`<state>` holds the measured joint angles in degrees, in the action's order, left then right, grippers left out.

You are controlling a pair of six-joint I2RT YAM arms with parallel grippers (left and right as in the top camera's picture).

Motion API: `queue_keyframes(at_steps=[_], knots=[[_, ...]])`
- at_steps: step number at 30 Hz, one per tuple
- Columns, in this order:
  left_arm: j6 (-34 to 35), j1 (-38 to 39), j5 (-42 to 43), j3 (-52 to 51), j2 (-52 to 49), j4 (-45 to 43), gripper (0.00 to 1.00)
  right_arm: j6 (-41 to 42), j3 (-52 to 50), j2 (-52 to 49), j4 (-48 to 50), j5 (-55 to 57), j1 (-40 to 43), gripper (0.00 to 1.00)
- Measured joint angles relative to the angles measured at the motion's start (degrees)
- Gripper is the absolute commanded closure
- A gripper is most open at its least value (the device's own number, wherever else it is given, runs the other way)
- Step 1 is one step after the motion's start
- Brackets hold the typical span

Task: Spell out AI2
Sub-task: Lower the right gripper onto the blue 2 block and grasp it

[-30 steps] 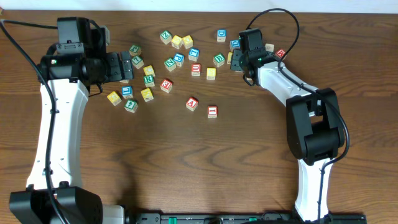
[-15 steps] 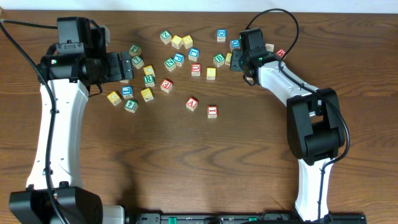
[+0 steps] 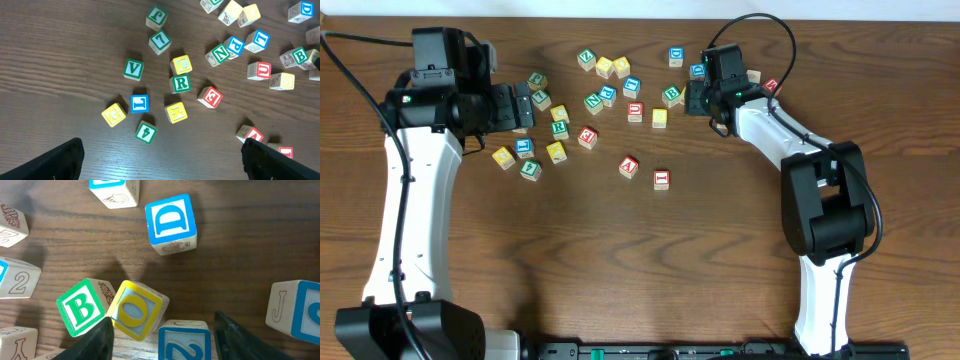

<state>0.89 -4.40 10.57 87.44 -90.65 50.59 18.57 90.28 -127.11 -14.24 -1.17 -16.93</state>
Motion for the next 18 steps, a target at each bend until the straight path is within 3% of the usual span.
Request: queue_keyframes(at_steps=[18], knots=[[0.0, 0.0, 0.0, 0.0, 0.0, 0.0, 0.00, -3.0, 0.7, 0.0, -4.4, -0.6, 2.3, 0.51]])
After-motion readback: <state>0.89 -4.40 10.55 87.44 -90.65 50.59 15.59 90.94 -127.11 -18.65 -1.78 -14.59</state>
